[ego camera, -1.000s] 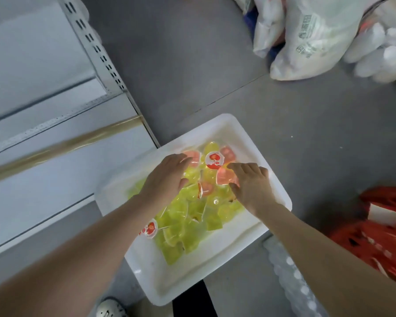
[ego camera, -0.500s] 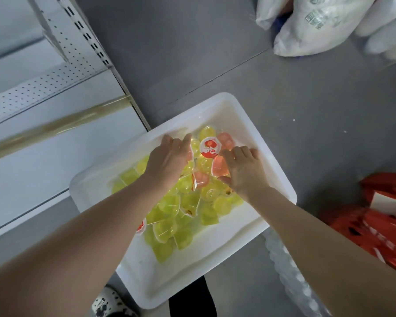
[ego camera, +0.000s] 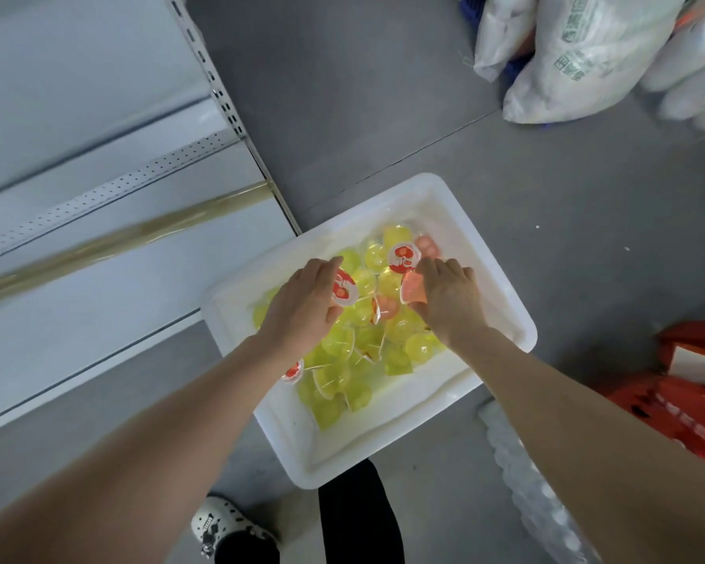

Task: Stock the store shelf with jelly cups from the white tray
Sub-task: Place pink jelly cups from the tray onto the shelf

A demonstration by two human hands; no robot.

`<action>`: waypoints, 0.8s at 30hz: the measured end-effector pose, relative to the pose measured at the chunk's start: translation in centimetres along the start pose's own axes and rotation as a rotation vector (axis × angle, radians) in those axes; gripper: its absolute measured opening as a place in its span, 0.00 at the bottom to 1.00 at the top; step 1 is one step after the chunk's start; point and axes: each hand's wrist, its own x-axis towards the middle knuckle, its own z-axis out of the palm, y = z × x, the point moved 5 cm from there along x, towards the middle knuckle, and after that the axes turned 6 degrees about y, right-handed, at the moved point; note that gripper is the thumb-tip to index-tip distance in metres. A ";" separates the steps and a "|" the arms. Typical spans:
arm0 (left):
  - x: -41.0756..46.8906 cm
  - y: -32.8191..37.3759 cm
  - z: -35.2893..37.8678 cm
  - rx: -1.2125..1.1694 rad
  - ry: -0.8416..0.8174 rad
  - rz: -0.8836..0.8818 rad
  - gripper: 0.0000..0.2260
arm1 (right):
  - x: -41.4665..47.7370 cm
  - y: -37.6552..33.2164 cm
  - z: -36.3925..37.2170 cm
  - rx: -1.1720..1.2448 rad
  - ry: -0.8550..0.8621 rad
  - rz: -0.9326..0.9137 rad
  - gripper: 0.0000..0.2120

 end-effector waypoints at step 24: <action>-27.7 -6.6 -28.9 -0.064 0.384 -0.029 0.24 | -9.4 -30.2 -32.6 0.195 0.570 -0.290 0.15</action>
